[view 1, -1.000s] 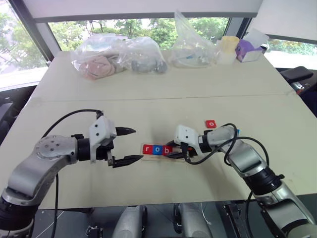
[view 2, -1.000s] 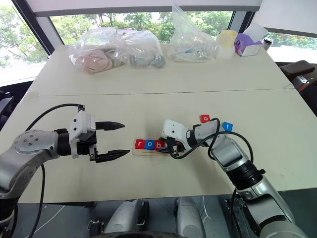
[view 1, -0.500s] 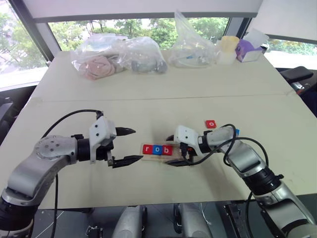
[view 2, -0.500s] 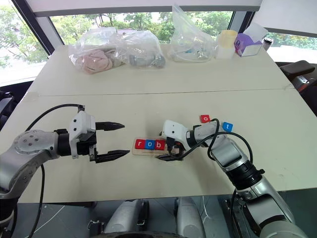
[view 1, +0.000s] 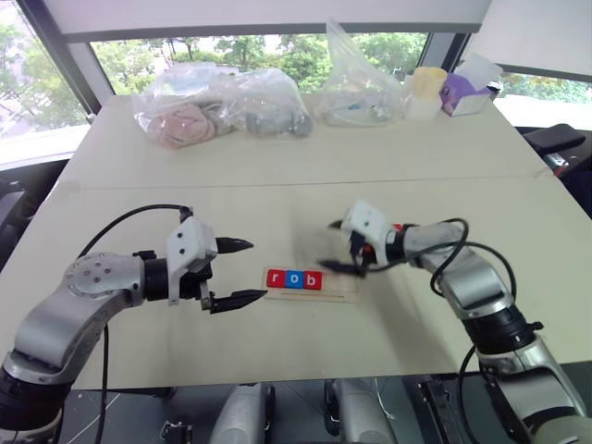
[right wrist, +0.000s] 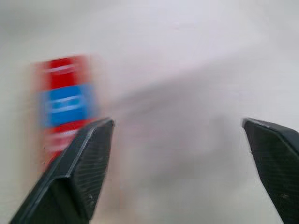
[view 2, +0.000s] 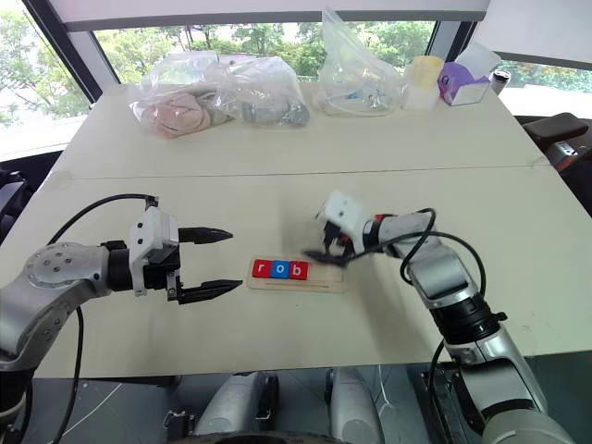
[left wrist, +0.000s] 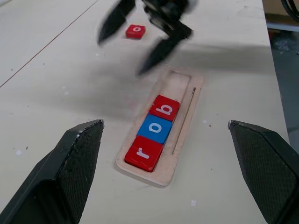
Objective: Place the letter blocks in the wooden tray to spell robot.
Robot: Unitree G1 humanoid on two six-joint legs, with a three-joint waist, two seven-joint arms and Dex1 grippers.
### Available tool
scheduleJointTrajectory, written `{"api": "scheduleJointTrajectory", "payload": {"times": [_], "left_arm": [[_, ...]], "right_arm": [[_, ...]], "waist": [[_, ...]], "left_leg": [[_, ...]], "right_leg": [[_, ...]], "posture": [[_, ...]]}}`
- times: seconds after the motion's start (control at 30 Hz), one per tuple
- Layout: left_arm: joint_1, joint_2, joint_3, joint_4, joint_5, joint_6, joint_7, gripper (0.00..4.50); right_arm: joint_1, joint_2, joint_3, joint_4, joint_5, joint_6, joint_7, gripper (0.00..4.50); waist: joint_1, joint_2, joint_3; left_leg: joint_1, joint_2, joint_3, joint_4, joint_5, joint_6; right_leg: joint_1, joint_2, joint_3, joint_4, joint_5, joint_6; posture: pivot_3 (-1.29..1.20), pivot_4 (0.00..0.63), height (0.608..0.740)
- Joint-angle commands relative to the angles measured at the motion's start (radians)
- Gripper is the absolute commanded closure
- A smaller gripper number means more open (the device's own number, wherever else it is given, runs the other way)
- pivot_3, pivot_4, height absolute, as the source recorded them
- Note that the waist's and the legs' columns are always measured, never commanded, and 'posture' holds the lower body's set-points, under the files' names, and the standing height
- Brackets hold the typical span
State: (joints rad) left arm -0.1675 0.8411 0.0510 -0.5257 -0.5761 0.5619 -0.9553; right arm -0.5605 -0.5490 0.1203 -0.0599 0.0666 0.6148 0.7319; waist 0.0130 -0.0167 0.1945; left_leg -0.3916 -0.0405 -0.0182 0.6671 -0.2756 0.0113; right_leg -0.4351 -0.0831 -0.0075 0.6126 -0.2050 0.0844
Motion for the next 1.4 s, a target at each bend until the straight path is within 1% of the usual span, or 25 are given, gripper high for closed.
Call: {"api": "scheduleJointTrajectory", "payload": {"times": [0.03,0.17,0.3,0.6,0.73,0.83,0.93,0.97,1.03,1.1,1.17,1.2,1.23,1.27,1.33,1.4], "left_arm": [[-0.004,0.001,0.007,-0.026,-0.002,-0.01,0.0,0.0],[-0.003,0.0,0.001,-0.023,0.0,-0.013,-0.007,0.0],[-0.011,0.001,-0.001,-0.011,0.002,-0.018,-0.018,0.0],[-0.033,0.0,-0.014,0.004,0.011,-0.025,-0.034,0.0],[-0.035,0.0,-0.015,0.003,0.012,-0.025,-0.03,0.0],[-0.034,-0.002,-0.016,0.002,0.013,-0.025,-0.026,0.0],[-0.036,-0.005,-0.019,0.002,0.015,-0.025,-0.023,0.0],[-0.037,-0.007,-0.02,0.002,0.015,-0.025,-0.022,0.0],[-0.038,-0.008,-0.021,0.002,0.014,-0.025,-0.021,0.0],[-0.038,-0.01,-0.022,0.004,0.014,-0.027,-0.023,0.0],[-0.047,-0.015,-0.031,0.012,0.017,-0.029,-0.028,0.0],[-0.055,-0.019,-0.038,0.019,0.019,-0.032,-0.031,0.0],[-0.06,-0.023,-0.044,0.024,0.021,-0.035,-0.034,0.0],[-0.068,-0.027,-0.05,0.03,0.023,-0.037,-0.036,0.0],[-0.081,-0.033,-0.06,0.043,0.028,-0.043,-0.042,0.0],[-0.088,-0.037,-0.066,0.052,0.032,-0.049,-0.047,0.0]], "right_arm": [[0.015,0.026,-0.114,-0.021,-0.027,0.11,-0.174,0.06],[0.062,0.053,-0.166,-0.053,-0.026,0.228,-0.271,0.06],[0.107,0.084,-0.183,-0.078,-0.017,0.294,-0.331,0.06],[0.116,0.151,-0.188,-0.026,-0.013,0.337,-0.417,0.06],[0.12,0.166,-0.195,-0.03,0.005,0.372,-0.427,0.06],[0.129,0.179,-0.2,-0.048,0.026,0.405,-0.426,0.85],[0.129,0.197,-0.216,-0.051,0.053,0.443,-0.431,2.4],[0.126,0.203,-0.225,-0.053,0.065,0.461,-0.432,2.83],[0.121,0.205,-0.234,-0.059,0.087,0.487,-0.426,2.83],[0.129,0.163,-0.216,-0.1,0.118,0.489,-0.369,2.83],[0.158,0.063,-0.181,-0.159,0.159,0.452,-0.244,2.83],[0.194,-0.031,-0.156,-0.19,0.17,0.37,-0.126,2.83],[0.223,-0.103,-0.139,-0.209,0.175,0.3,-0.036,2.83],[0.249,-0.162,-0.129,-0.219,0.178,0.235,0.046,2.83],[0.331,-0.302,-0.113,-0.239,0.196,0.034,0.25,2.83],[0.38,-0.39,-0.098,-0.227,0.195,-0.105,0.373,2.83]], "waist": [[-0.001,0.0,0.0],[-0.004,0.0,0.0],[-0.008,0.001,0.0],[-0.011,0.0,-0.001],[-0.022,0.0,-0.001],[-0.024,0.0,-0.001],[-0.023,0.0,-0.001],[-0.023,0.0,-0.002],[-0.022,0.0,-0.002],[-0.022,0.0,-0.002],[-0.022,0.0,-0.002],[-0.023,0.0,-0.002],[-0.025,0.001,-0.001],[-0.013,0.004,0.0],[-0.008,0.004,0.0],[-0.011,0.002,0.0]], "left_leg": [[0.0,0.0,0.0,0.0,0.0,0.0],[0.0,0.0,0.0,-0.001,0.0,0.0],[0.0,0.0,0.0,-0.001,0.0,0.0],[0.001,0.0,0.001,0.0,0.0,0.0],[0.002,0.0,0.001,0.0,0.0,0.0],[0.002,0.0,0.001,0.0,0.0,0.0],[0.002,0.0,0.001,0.0,0.0,0.0],[0.002,0.0,0.001,0.0,0.0,0.0],[0.002,0.0,0.001,0.0,0.0,0.0],[0.002,0.0,0.001,0.0,0.0,0.0],[0.002,0.0,0.0,0.0,0.0,0.0],[0.002,0.0,0.0,0.0,0.0,0.0],[0.002,0.0,0.0,0.0,0.0,0.001],[0.002,0.0,0.001,0.0,0.0,0.001],[0.001,-0.001,0.0,0.0,-0.001,0.002],[0.001,-0.001,0.001,0.0,-0.001,0.002]], "right_leg": [[0.0,0.0,0.0,0.0,0.0,0.0],[-0.001,0.0,0.0,0.0,0.0,0.0],[-0.001,0.0,0.001,0.0,0.0,0.0],[0.001,0.003,0.0,0.0,0.0,0.0],[0.002,0.003,0.0,0.001,0.0,0.0],[0.002,0.003,0.0,0.001,0.0,0.0],[0.002,0.003,0.0,0.001,0.002,0.003],[0.002,0.003,0.0,0.0,0.002,0.003],[0.003,0.003,-0.001,0.0,0.001,0.002],[0.003,0.003,0.0,0.0,0.001,0.002],[0.003,0.003,-0.001,0.0,0.001,0.002],[0.002,0.003,-0.001,0.0,0.001,0.002],[0.002,0.003,-0.001,0.0,0.001,0.002],[0.002,0.003,-0.001,0.0,0.001,0.002],[0.003,0.002,-0.001,-0.001,-0.001,0.006],[0.003,0.002,-0.001,-0.002,-0.001,0.007]], "posture": [[0.0,0.15,0.725],[0.0,0.15,0.725],[0.0,0.15,0.725],[0.0,0.15,0.725],[0.0,0.15,0.725],[0.0,0.15,0.725],[0.0,0.15,0.725],[0.0,0.15,0.725],[0.0,0.15,0.725],[0.0,0.15,0.725],[0.0,0.15,0.725],[0.0,0.15,0.725],[0.0,0.15,0.725],[0.0,0.15,0.725],[0.0,0.15,0.725],[0.0,0.15,0.725]]}}
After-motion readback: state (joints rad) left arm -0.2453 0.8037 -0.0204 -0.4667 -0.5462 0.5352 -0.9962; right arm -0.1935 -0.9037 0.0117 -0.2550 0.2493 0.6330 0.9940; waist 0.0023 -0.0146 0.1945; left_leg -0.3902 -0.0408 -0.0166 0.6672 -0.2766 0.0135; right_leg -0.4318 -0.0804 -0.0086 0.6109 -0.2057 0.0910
